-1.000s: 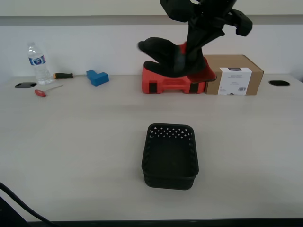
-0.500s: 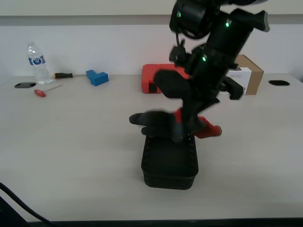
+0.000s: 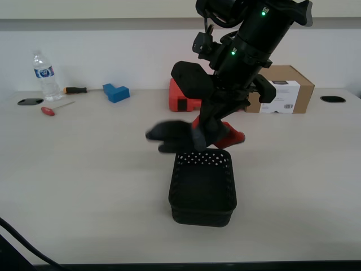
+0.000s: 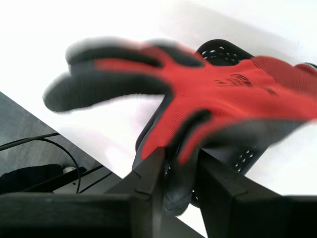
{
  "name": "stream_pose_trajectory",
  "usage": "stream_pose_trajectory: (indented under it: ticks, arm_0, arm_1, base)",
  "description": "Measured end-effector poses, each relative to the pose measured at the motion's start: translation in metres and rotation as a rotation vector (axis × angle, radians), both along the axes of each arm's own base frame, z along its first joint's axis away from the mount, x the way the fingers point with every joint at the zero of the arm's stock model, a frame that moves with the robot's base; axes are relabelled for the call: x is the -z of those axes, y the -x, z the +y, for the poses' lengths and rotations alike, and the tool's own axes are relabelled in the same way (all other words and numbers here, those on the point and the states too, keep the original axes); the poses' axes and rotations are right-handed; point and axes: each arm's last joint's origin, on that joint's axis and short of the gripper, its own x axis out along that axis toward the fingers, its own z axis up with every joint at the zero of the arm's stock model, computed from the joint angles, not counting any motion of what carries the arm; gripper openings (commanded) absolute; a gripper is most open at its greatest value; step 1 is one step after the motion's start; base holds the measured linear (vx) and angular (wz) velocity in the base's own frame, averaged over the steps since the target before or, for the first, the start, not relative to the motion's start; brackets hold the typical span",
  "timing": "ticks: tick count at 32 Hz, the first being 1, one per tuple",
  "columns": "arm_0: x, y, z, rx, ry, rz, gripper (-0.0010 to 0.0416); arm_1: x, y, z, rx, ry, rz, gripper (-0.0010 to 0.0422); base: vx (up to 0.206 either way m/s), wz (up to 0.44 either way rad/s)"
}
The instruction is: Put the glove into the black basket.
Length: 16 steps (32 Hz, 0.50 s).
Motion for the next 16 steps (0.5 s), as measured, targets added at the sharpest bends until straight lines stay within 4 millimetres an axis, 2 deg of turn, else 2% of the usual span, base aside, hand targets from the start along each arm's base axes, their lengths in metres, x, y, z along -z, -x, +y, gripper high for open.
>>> stream_pose_trajectory:
  ticks: [16]
  arm_0:
    - [0.0010, 0.0000, -0.0002, 0.002, 0.008, -0.017, 0.0094]
  arm_1:
    - [0.0000, 0.0000, 0.0000, 0.000, 0.000, 0.000, 0.0000]
  base:
    - [0.000, 0.000]
